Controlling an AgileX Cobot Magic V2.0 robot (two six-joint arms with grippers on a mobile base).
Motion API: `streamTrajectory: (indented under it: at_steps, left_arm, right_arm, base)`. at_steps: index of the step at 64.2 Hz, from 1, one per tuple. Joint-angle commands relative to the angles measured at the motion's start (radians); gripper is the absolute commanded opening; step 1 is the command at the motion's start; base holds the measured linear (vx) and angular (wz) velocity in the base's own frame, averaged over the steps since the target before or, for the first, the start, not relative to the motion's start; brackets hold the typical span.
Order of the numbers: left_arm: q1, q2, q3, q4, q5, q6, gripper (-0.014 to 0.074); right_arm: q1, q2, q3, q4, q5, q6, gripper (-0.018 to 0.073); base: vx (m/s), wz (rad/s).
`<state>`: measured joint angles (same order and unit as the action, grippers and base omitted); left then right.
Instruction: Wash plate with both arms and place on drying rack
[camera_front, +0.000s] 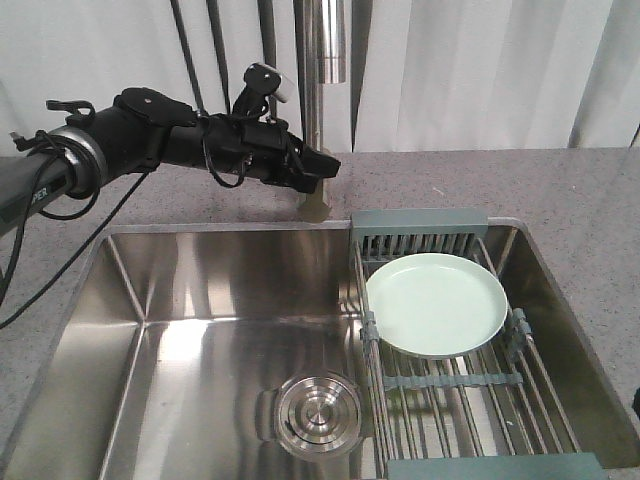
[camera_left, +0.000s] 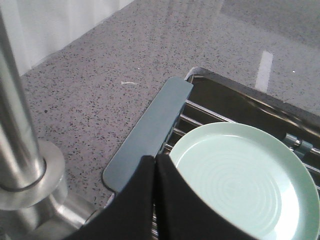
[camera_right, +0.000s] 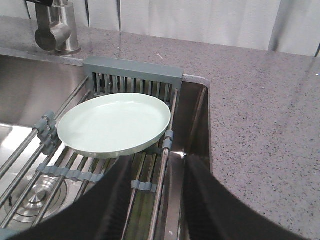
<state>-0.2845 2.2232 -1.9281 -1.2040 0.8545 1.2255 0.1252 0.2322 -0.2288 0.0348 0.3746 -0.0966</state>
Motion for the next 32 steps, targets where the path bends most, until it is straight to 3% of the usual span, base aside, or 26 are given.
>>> streamTrajectory:
  at_steps: [1, 11, 17, 24, 32]
  left_arm:
    - [0.006, -0.053, -0.035, -0.054, -0.097, -0.026, -0.0006]
    - [0.006, -0.069, -0.035, -0.019, -0.024, -0.060, -0.0006]
    - [0.006, -0.096, -0.034, 0.052, 0.010, -0.101, -0.0006]
    - [0.006, -0.132, -0.034, 0.197, 0.016, -0.245, -0.0006]
    - [0.006, -0.177, -0.034, 0.437, 0.016, -0.443, -0.0006]
  right_arm:
    - [-0.004, 0.009, -0.025, 0.000, -0.069, -0.002, 0.0256]
    - [-0.004, 0.009, -0.025, 0.000, -0.069, -0.002, 0.0256]
    - [-0.004, 0.009, -0.025, 0.000, -0.069, -0.002, 0.0256]
    - [-0.004, 0.009, -0.025, 0.000, -0.069, -0.002, 0.0256]
    - [-0.004, 0.009, -0.025, 0.000, -0.069, -0.002, 0.0256]
  base:
    - [0.00, 0.00]
    - [0.00, 0.00]
    - [0.00, 0.00]
    - [0.00, 0.00]
    - [0.00, 0.00]
